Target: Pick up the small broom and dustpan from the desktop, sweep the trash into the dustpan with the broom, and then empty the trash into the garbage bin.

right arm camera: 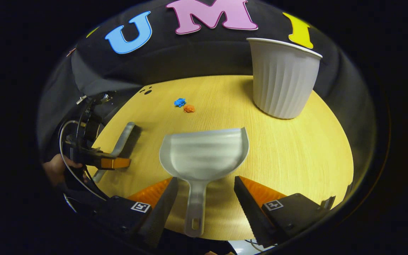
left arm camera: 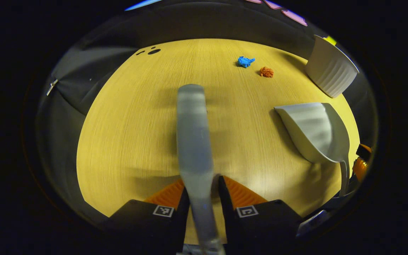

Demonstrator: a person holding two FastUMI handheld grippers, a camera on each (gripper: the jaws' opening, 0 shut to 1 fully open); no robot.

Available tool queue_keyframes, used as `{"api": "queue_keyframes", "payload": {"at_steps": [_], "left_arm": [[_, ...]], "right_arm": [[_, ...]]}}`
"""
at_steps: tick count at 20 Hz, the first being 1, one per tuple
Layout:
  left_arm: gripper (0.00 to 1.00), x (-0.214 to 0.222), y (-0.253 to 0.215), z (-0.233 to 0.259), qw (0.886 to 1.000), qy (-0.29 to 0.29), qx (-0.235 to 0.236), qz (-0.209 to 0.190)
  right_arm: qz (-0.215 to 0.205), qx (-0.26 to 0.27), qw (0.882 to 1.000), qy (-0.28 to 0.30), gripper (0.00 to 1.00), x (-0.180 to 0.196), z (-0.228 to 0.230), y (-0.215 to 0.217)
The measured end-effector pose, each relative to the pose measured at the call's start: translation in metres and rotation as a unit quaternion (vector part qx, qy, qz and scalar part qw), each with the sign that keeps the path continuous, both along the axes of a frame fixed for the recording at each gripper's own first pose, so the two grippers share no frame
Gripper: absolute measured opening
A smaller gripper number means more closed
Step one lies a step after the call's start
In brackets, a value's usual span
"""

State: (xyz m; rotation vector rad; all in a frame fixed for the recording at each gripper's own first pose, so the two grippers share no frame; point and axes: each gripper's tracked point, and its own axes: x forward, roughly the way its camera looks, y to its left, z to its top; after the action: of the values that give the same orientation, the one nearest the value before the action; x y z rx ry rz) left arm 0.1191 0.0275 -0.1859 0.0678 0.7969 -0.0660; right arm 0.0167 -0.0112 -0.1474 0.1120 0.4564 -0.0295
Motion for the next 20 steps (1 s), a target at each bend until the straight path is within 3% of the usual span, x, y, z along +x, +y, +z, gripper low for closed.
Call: {"api": "queue_keyframes", "payload": {"at_steps": [5,11,20], "left_arm": [[0.29,0.005,0.002,0.003,1.000,-0.024,0.000,-0.009],[0.24,0.002,0.011,0.016,0.998,-0.065,0.014,0.003],[0.24,-0.039,0.022,0.056,0.990,-0.141,0.001,0.013]], "right_arm": [[0.003,0.010,1.000,0.022,0.99,-0.001,-0.010,0.003],[-0.001,0.015,0.999,0.045,0.99,0.000,-0.020,0.008],[-0.034,0.035,0.993,0.104,0.99,0.023,-0.055,0.001]]}}
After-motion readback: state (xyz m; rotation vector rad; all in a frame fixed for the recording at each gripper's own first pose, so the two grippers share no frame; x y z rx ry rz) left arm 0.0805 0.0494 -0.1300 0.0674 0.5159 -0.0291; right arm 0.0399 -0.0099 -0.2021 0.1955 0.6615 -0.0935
